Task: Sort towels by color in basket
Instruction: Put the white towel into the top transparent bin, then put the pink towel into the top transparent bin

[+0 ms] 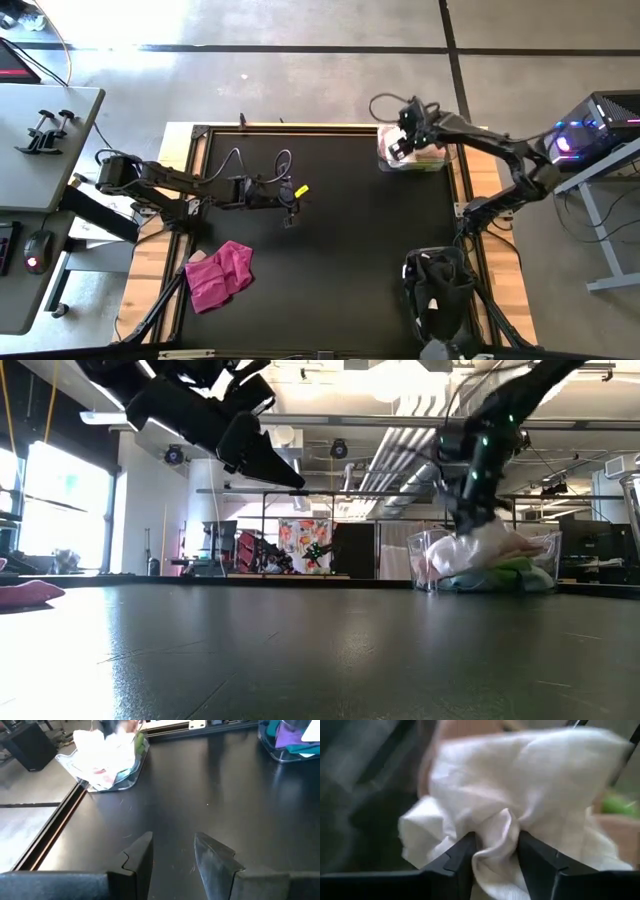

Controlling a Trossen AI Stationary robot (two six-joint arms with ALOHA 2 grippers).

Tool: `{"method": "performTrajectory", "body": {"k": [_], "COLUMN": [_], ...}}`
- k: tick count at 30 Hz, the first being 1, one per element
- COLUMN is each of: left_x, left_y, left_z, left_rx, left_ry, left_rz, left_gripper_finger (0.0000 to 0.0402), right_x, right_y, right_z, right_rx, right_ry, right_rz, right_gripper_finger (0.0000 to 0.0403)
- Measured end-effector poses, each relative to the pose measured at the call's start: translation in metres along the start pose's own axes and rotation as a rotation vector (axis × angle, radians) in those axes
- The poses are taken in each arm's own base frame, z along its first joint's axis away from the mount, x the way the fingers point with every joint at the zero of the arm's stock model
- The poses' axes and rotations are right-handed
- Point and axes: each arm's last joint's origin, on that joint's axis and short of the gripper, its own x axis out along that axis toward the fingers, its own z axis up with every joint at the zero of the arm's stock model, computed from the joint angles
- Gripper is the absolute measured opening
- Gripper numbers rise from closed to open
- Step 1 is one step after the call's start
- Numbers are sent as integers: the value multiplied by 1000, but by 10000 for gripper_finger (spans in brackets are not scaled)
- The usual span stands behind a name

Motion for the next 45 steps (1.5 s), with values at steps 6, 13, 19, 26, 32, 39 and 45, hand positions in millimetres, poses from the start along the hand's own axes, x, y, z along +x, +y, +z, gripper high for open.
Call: {"method": "performTrajectory", "body": {"k": [6, 13, 19, 26, 32, 39, 45], "left_x": [0, -8, -26, -47, -50, -50, -66], "left_y": [1, 5, 12, 18, 17, 14, 6], "left_z": [1, 5, 11, 13, 14, 12, 17], "left_rx": [28, 78, 85, 66, 52, 25, 64], "left_ry": [-8, 1, 21, 56, 48, 70, 139], "left_rz": [14, 125, 197, 194, 187, 172, 118], "left_gripper_finger": [129, 129, 129, 129, 129, 129, 129], "right_x": [23, -15, -65, -52, 8, 24, -26], "right_y": [1, -2, -6, 7, 10, 14, 16], "right_z": [-23, -1, 7, -9, -26, -23, -12], "right_rx": [-10, -24, 29, 56, 158, 115, 79], "right_ry": [68, 35, -47, -275, -287, -220, -259], "right_rz": [-27, -3, -40, -134, -148, -168, -229], "right_gripper_finger": [129, 129, 129, 129, 129, 129, 129]}}
